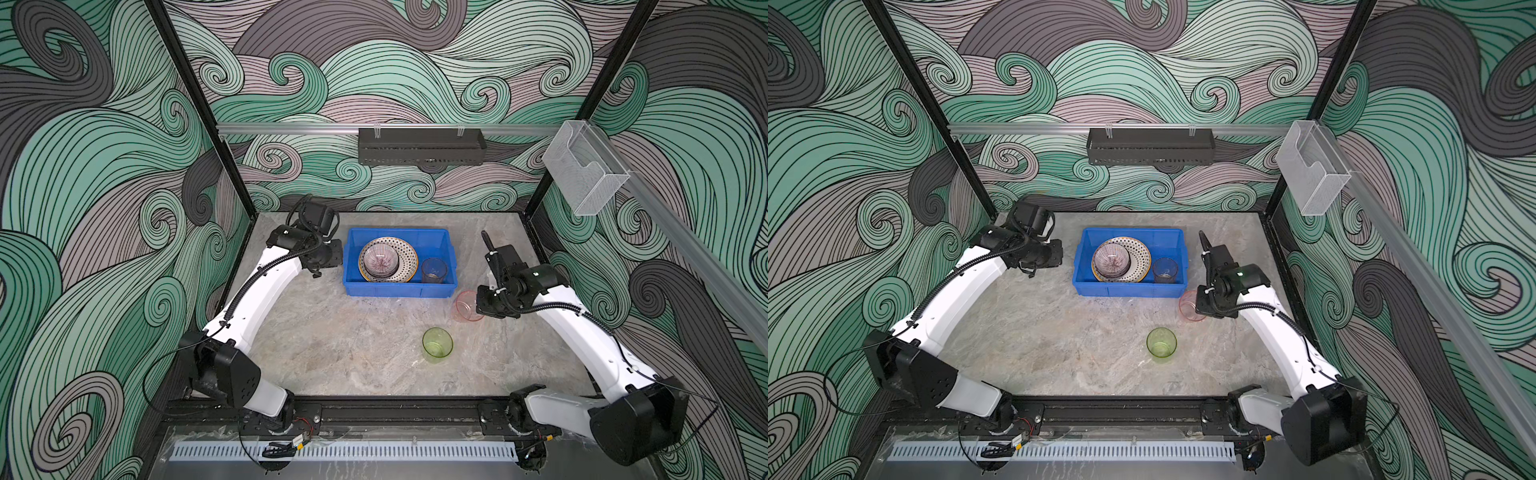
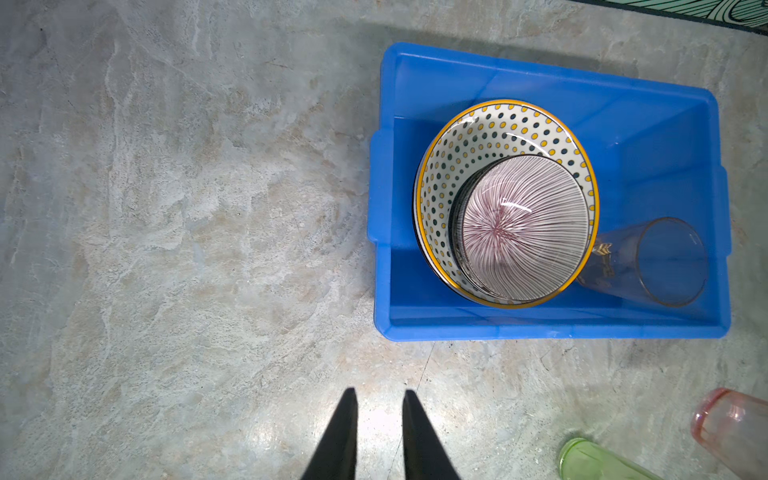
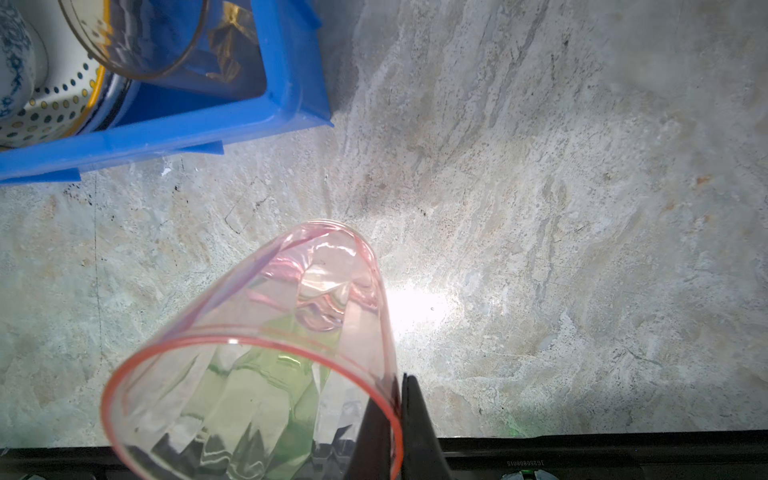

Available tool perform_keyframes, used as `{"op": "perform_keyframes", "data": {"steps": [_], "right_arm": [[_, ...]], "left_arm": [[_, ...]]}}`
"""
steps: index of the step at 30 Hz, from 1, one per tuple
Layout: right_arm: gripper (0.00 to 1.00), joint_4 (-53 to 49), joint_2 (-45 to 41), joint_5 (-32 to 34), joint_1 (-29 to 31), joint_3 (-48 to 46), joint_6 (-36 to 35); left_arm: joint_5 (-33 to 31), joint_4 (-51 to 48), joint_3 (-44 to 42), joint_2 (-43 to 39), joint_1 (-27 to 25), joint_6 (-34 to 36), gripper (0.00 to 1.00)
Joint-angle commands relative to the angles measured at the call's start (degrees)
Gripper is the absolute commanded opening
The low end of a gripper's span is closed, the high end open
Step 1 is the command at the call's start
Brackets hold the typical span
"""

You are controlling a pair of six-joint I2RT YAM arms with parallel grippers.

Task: Place the mixed dishes into the plastic bin
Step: 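Carry the pink cup over the bin with the right gripper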

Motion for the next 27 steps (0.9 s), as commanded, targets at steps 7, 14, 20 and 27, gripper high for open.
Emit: {"op": "perform_keyframes", "data": {"steps": [7,14,20,27], "right_arm": [[0.00,0.4,5.3,2.4,0.0,9.3,-3.7],[0.00,1.9,10.5,1.4,0.1,15.2,-5.7],[0.00,3.8,14.8,0.8,0.2,20.3,-6.8],[0.00,4.5,20.8,-0.1,0.5,26.8,-8.5]], "left_arm": [[-1.3,-0.1,1.3,0.0,0.6,0.1,0.23],[-1.6,0.0,1.8,0.8,0.7,-0.1,0.23],[-1.6,-0.5,3.0,1.9,0.7,-0.1,0.23],[-2.0,-0.7,3.6,2.6,1.0,-0.2,0.23]]}}
